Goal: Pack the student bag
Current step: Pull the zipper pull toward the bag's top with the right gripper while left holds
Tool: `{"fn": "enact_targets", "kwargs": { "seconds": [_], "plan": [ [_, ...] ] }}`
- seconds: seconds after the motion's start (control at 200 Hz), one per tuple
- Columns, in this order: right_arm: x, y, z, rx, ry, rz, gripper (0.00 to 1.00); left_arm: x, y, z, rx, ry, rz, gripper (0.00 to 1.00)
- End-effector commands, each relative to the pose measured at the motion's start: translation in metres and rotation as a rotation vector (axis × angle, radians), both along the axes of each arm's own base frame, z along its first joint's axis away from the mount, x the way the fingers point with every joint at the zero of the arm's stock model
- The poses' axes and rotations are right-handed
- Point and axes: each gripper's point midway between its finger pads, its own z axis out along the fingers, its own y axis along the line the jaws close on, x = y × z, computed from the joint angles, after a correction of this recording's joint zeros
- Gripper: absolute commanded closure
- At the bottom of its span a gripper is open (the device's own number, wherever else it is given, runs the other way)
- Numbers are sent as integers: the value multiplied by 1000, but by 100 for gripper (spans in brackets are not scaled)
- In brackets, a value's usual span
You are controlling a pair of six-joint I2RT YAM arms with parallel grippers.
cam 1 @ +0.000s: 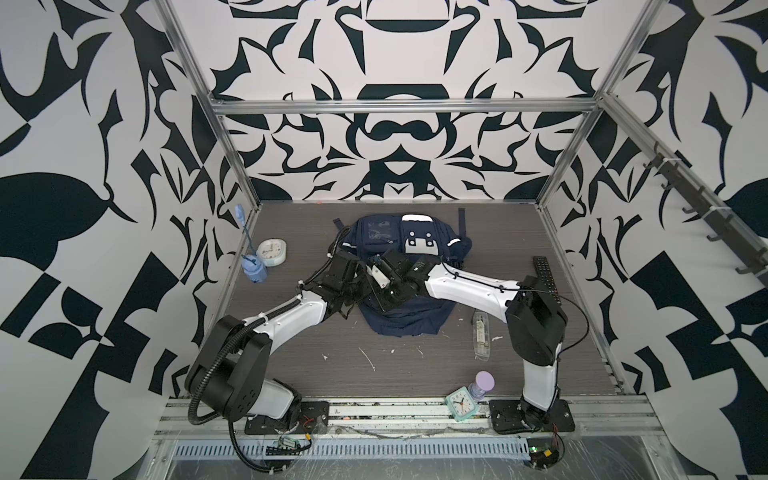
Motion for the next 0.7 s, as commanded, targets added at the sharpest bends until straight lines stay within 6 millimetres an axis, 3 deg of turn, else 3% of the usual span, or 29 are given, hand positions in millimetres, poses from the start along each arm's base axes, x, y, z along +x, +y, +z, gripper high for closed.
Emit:
{"fn": "enact_targets", "kwargs": {
  "seconds": [0.0,0.135,0.425,0.695],
  "plan": [
    [7,9,39,105,-95,-4,100,1,-8,17,-39,-15,-65,58],
    [3,-8,37,93,-96,-29,100,7,7,14,-6,0,-58,49],
    [-9,-65,26,37,-84,-109,100,33,16,18,49,-18,-71,47],
    [-14,-114,21,23,-64,-212,100,65,16,-9,92,41,-99,47]
  ]
}}
